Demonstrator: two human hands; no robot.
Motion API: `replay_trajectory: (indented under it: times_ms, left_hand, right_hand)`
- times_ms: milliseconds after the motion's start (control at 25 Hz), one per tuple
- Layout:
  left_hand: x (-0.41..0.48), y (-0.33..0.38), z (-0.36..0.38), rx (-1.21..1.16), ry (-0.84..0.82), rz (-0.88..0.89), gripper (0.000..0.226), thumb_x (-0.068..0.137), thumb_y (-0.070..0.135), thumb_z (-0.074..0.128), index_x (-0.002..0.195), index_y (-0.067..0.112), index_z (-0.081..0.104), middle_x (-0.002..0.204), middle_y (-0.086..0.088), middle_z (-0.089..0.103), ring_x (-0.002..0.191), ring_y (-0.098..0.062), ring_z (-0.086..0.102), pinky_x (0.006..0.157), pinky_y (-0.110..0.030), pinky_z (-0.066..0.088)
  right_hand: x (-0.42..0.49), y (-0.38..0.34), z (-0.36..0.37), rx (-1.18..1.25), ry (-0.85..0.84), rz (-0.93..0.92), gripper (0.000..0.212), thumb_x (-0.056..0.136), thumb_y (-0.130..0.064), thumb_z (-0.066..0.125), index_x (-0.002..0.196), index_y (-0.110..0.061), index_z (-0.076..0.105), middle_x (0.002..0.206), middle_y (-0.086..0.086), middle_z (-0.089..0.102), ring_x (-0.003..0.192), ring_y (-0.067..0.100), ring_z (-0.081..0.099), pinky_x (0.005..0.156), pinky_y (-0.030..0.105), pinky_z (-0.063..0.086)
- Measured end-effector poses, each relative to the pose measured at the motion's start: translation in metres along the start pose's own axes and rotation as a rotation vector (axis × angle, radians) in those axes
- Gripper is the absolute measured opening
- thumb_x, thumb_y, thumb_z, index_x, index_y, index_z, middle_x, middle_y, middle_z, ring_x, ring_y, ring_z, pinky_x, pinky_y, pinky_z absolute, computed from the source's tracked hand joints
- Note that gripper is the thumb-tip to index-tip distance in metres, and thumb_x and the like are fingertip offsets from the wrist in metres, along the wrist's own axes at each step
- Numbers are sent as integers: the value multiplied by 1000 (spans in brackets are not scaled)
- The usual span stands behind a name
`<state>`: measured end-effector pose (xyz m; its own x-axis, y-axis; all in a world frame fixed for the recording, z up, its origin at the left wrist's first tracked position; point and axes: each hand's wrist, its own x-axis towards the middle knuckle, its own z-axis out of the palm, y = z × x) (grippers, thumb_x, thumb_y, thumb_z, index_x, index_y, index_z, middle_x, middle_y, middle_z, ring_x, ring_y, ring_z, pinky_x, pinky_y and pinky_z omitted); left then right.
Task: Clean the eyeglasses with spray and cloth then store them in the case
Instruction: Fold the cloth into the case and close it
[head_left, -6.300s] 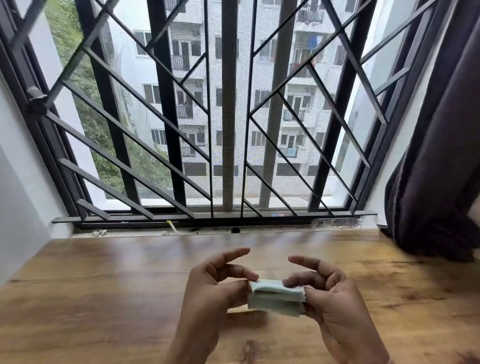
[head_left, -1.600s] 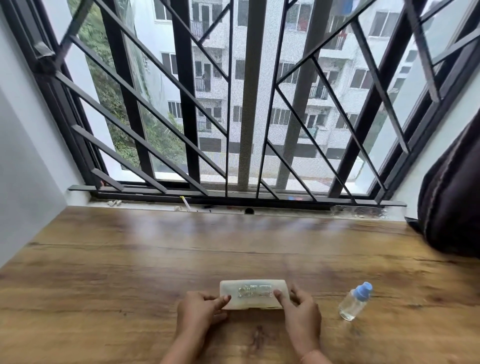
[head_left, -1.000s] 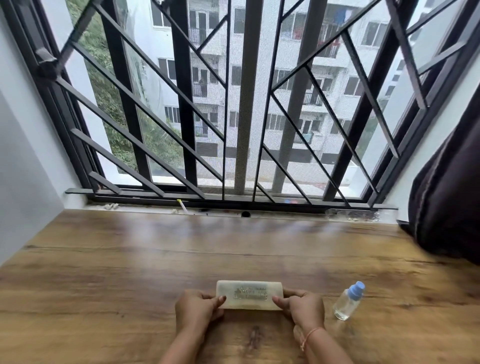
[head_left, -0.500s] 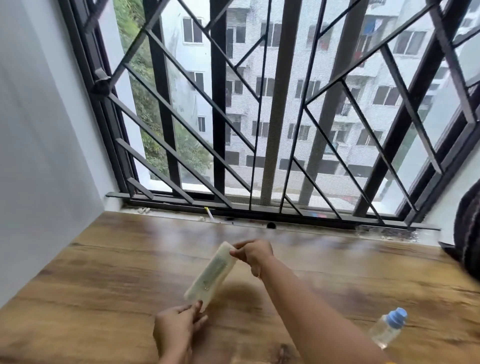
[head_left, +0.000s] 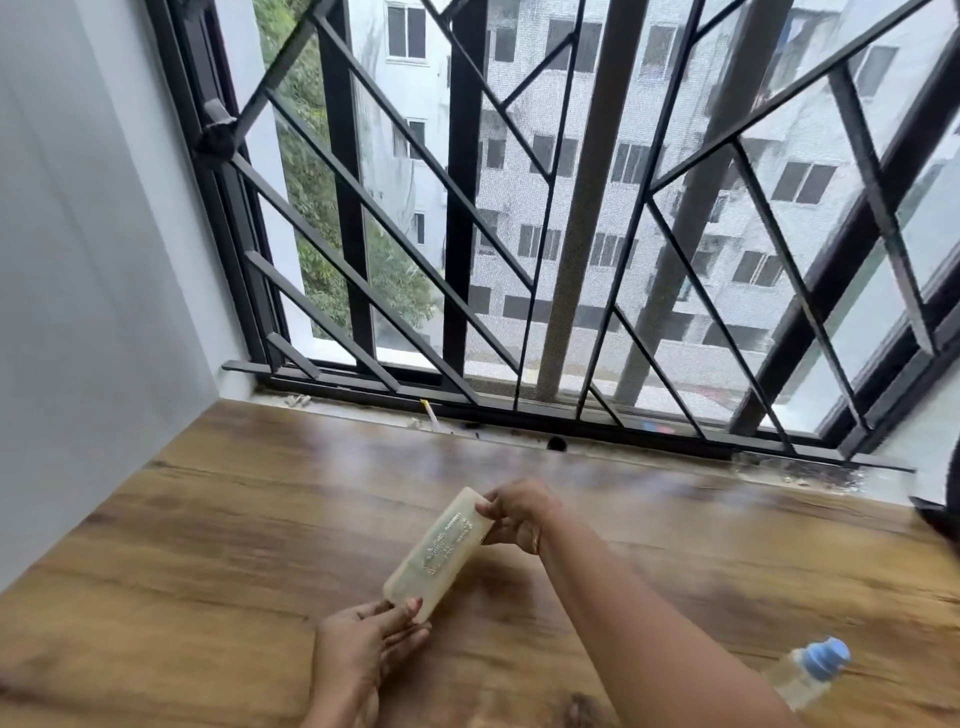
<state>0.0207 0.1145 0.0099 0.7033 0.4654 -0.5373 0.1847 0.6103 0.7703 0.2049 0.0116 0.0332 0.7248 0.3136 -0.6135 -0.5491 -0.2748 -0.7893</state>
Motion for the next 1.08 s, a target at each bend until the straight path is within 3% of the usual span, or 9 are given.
replay_trajectory:
  times_ms: [80, 240, 440, 560, 680, 800, 960, 1080]
  left_hand:
    - [1, -2, -1, -20, 5, -3, 10, 73, -17, 63, 81, -16, 57, 51, -22, 63, 40, -25, 62, 38, -26, 53]
    - [9, -6, -5, -47, 75, 51, 7, 77, -11, 63, 82, -15, 59, 48, -19, 61, 41, -22, 63, 40, -25, 53]
    - [19, -13, -10, -8, 207, 128, 14, 78, -2, 68, 84, -11, 59, 43, -11, 62, 40, -19, 63, 40, -25, 53]
    - [20, -12, -13, 18, 227, 128, 29, 80, 0, 66, 105, -12, 57, 53, -16, 63, 38, -16, 62, 36, -24, 51]
    - [22, -11, -14, 24, 252, 143, 56, 81, 0, 65, 133, 2, 42, 70, -20, 62, 35, -14, 60, 34, -24, 49]
    - [22, -11, -15, 75, 253, 147, 48, 80, 4, 68, 125, 1, 50, 68, -18, 64, 36, -13, 60, 35, -23, 50]
    - [23, -12, -17, 64, 255, 120, 51, 80, 6, 69, 127, 2, 50, 73, -20, 66, 43, -16, 64, 38, -25, 52]
    - [24, -14, -17, 78, 244, 114, 41, 80, 7, 69, 118, 0, 57, 73, -21, 66, 43, -16, 64, 38, -25, 52]
  right_hand:
    - [0, 1, 0, 0, 12, -14, 10, 84, 12, 54, 76, 5, 55, 73, 19, 58, 62, 30, 60, 50, 43, 55]
    - [2, 4, 14, 106, 11, -81, 16, 77, 9, 66, 73, 2, 52, 73, 20, 60, 62, 30, 62, 52, 38, 57]
    - [27, 14, 49, 32, 151, -192, 23, 67, -8, 80, 69, -10, 58, 92, 23, 68, 82, 37, 68, 74, 50, 57]
    - [45, 24, 63, -1, 187, -208, 21, 64, -13, 80, 70, -12, 59, 92, 21, 68, 83, 35, 68, 74, 50, 57]
    - [47, 27, 71, -16, 191, -236, 18, 65, -16, 77, 71, -14, 60, 95, 19, 68, 86, 33, 67, 75, 50, 57]
    - [45, 25, 74, -21, 190, -265, 14, 70, -16, 74, 66, -19, 61, 96, 17, 69, 92, 32, 66, 85, 47, 54]
    - [48, 26, 74, -13, 176, -268, 11, 70, -18, 72, 64, -16, 62, 92, 19, 69, 92, 35, 65, 86, 50, 53]
    - [47, 28, 73, -2, 171, -262, 10, 71, -16, 71, 68, -15, 62, 94, 22, 68, 93, 36, 65, 85, 51, 53]
